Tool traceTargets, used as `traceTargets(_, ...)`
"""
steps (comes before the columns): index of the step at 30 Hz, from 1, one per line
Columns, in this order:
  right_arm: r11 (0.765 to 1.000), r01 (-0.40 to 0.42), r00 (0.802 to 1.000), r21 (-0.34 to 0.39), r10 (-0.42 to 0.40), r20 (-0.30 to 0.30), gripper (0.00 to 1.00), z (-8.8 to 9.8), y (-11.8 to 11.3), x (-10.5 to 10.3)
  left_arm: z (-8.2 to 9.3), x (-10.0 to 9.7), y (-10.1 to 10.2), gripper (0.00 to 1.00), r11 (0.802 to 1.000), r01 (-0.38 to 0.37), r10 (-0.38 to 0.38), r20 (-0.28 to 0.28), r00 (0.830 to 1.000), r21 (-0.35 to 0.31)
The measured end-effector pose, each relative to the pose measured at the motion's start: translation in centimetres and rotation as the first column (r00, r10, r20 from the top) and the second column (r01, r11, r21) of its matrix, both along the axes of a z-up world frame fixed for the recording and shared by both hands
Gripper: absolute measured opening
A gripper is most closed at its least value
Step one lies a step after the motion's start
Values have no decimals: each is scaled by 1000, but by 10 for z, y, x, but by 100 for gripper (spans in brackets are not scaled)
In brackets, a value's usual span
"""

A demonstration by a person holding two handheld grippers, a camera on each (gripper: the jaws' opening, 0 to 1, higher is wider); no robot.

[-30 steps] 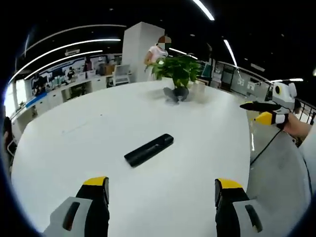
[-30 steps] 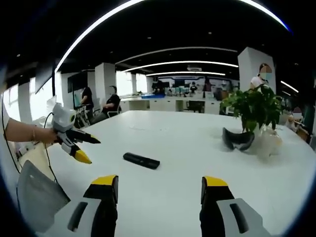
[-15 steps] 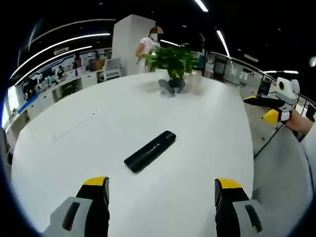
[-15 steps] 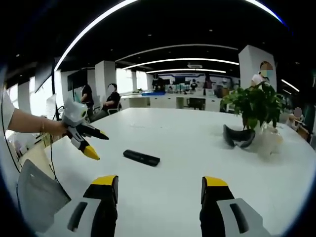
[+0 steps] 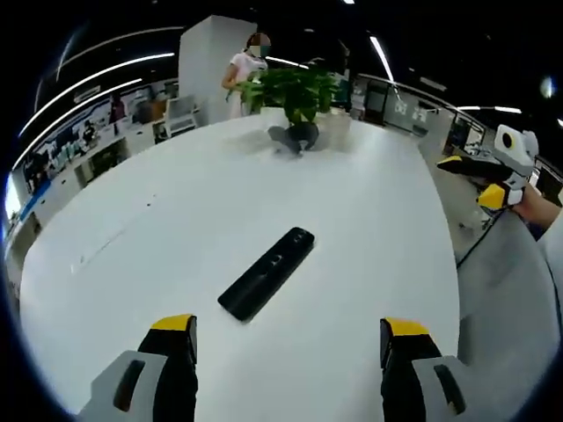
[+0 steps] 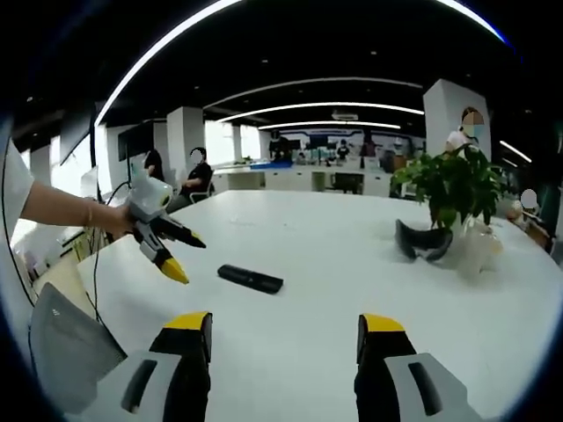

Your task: Press the specified remote control buttons in sequence, fully releasing each button before pressing the next.

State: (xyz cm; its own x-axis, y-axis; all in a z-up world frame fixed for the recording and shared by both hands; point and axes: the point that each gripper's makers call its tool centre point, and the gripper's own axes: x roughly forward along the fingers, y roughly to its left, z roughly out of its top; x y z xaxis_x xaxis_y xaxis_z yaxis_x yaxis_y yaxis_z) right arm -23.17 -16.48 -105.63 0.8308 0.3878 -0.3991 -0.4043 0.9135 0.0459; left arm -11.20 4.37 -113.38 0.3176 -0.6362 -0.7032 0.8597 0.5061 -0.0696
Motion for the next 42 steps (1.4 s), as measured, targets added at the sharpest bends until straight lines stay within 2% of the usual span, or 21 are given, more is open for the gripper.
traceTargets(15, 1000, 3, 1000, -1, -3, -7, 66, -2, -1, -1, -3, 24, -20, 86, 997, 67, -66, -38, 997, 32)
traceTargets(18, 1000, 9, 1000, -2, -9, -12, 65, -2, -3, -2, -7, 27, -24, 84, 998, 61, -58, -80, 995, 32)
traceTargets(24, 1000, 15, 1000, 7, -15, -17, 63, -3, -4, -3, -19, 30, -25, 78, 985, 123, -116, -62, 991, 122)
traceTargets(30, 1000, 14, 1000, 6, -14, -19, 59, -4, -4, -4, -32, 33, -30, 71, 981, 125, -112, -91, 989, 150)
traceTargets(37, 1000, 17, 1000, 17, -16, -20, 57, -3, -6, -4, -42, 34, -35, 62, 966, 171, -157, -86, 984, 196)
traceTargets(39, 1000, 15, 1000, 18, -15, -21, 57, -4, -5, -4, -43, 39, -33, 54, 953, 192, -187, -46, 981, 234)
traceTargets(42, 1000, 14, 1000, 15, -13, -23, 56, -4, -5, -4, -46, 41, -33, 50, 949, 196, -189, -50, 981, 248)
